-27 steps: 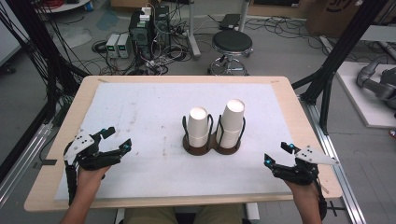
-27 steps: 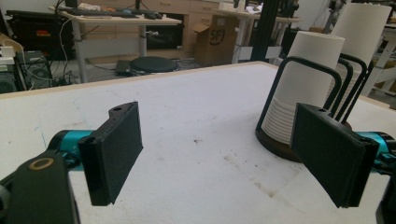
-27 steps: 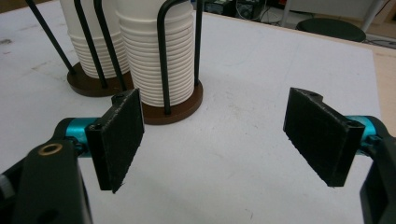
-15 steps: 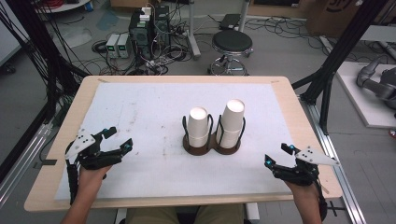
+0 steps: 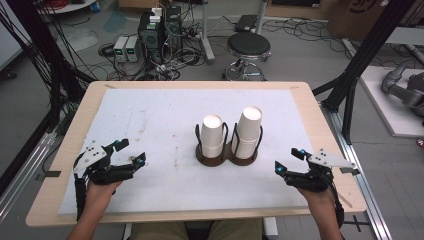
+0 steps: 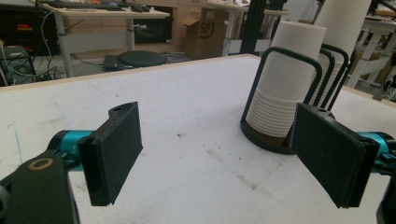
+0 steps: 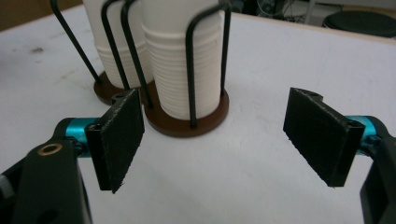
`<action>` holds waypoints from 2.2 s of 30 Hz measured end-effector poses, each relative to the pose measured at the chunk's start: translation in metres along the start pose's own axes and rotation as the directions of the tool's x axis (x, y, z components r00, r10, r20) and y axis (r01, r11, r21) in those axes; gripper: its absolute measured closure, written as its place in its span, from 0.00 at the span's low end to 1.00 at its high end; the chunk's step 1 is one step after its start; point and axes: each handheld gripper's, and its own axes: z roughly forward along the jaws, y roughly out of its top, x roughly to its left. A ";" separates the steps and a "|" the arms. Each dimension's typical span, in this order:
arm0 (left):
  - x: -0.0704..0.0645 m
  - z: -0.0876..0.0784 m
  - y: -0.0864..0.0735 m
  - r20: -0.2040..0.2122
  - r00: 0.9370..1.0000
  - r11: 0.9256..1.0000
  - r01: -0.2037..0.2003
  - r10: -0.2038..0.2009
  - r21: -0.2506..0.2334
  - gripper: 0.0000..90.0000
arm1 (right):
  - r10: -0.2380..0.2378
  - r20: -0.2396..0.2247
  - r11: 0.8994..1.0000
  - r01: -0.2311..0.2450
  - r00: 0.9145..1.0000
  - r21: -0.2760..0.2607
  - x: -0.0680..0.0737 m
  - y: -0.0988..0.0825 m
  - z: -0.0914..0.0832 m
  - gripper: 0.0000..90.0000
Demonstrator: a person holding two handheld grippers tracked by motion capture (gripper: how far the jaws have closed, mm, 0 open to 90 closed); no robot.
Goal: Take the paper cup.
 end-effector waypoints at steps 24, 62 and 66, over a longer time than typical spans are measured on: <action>0.000 0.003 -0.001 -0.003 1.000 1.000 0.007 -0.007 0.008 0.19 | -0.107 -0.085 0.994 0.108 0.991 0.015 0.004 0.121 0.043 0.22; 0.000 0.003 -0.002 0.007 1.000 1.000 0.018 -0.018 0.017 0.19 | -0.087 -0.150 0.986 0.107 0.985 0.130 0.009 0.143 0.089 0.38; 0.001 0.003 -0.002 0.009 1.000 1.000 0.019 -0.019 0.017 0.19 | -0.088 -0.142 0.989 0.103 0.986 0.104 0.010 0.153 0.082 0.38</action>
